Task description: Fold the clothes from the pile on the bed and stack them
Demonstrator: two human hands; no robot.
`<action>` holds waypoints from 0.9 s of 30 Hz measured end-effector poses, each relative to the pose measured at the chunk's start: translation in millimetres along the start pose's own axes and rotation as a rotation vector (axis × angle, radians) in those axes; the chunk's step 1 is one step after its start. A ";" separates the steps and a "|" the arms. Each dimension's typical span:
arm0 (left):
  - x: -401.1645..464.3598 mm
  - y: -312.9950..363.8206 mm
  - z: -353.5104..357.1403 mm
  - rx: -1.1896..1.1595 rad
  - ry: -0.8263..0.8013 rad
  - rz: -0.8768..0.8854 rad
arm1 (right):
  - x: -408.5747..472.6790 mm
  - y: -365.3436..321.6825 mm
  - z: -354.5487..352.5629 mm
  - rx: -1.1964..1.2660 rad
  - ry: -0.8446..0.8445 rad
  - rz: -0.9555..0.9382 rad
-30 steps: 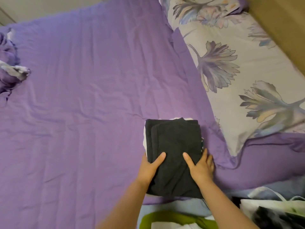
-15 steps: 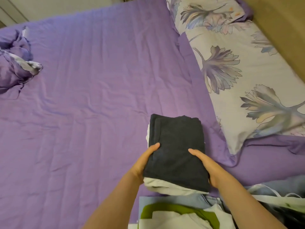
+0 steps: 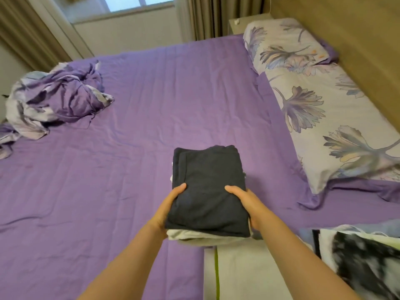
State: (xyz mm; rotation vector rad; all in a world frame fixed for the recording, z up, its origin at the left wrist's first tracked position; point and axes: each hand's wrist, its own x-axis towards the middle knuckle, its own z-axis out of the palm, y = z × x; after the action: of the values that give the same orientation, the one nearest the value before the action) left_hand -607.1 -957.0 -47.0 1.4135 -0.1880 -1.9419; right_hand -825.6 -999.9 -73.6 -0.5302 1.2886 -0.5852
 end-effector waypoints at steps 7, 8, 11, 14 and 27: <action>-91.0 -19.2 -80.7 0.032 0.006 0.064 | -72.8 53.0 83.7 -0.030 -0.032 -0.043; -101.4 -26.6 -94.1 0.035 0.004 0.060 | -80.8 65.7 94.2 -0.037 -0.022 -0.044; -127.0 -54.1 -136.4 0.037 0.012 0.025 | -99.1 110.7 122.1 -0.064 -0.002 -0.032; -141.6 -81.5 -176.4 0.044 0.028 -0.027 | -106.3 159.2 141.8 -0.071 0.002 -0.006; -104.1 -204.1 -226.5 0.164 0.225 -0.140 | -108.8 307.8 136.2 -0.697 0.379 -0.093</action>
State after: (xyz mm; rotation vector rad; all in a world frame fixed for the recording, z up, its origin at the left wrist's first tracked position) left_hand -487.3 -679.0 -157.1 1.7835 -0.1486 -1.8943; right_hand -679.0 -693.0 -171.0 -1.0938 1.8439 -0.3030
